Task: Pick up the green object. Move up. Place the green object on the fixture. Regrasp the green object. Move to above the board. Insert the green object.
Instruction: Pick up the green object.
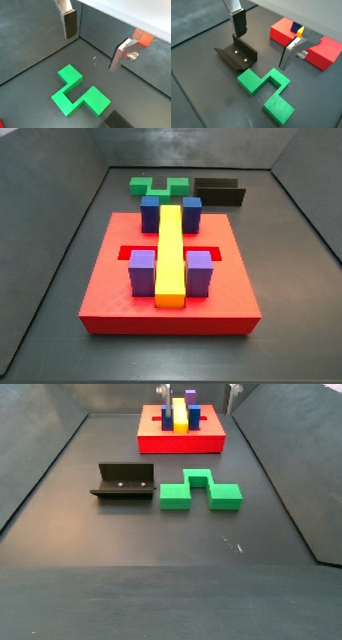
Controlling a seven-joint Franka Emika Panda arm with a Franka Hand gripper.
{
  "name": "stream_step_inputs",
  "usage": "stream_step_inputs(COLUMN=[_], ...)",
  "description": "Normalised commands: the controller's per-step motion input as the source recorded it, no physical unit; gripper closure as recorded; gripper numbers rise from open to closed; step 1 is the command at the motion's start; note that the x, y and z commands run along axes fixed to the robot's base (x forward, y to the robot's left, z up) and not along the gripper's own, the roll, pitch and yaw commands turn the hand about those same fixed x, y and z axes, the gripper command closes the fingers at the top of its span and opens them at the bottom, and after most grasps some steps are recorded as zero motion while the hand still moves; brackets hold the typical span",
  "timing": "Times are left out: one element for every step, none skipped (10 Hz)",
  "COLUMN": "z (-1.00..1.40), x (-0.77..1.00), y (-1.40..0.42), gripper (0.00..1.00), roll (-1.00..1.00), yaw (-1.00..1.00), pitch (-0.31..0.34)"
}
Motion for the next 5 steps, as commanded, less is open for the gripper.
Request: stream_step_inputs(z=[-0.40, -0.48, -0.58, -0.72, -0.65], x=[0.42, 0.31, 0.17, 0.07, 0.00], y=[-0.75, -0.78, -0.79, -0.76, -0.28], gripper=[0.00, 0.00, 0.00, 0.00, 0.00], roll=[0.26, 0.29, 0.27, 0.24, 0.11], yaw=[0.00, 0.00, 0.00, 0.03, 0.00], pitch=[0.053, 0.066, 0.083, 0.027, 0.000])
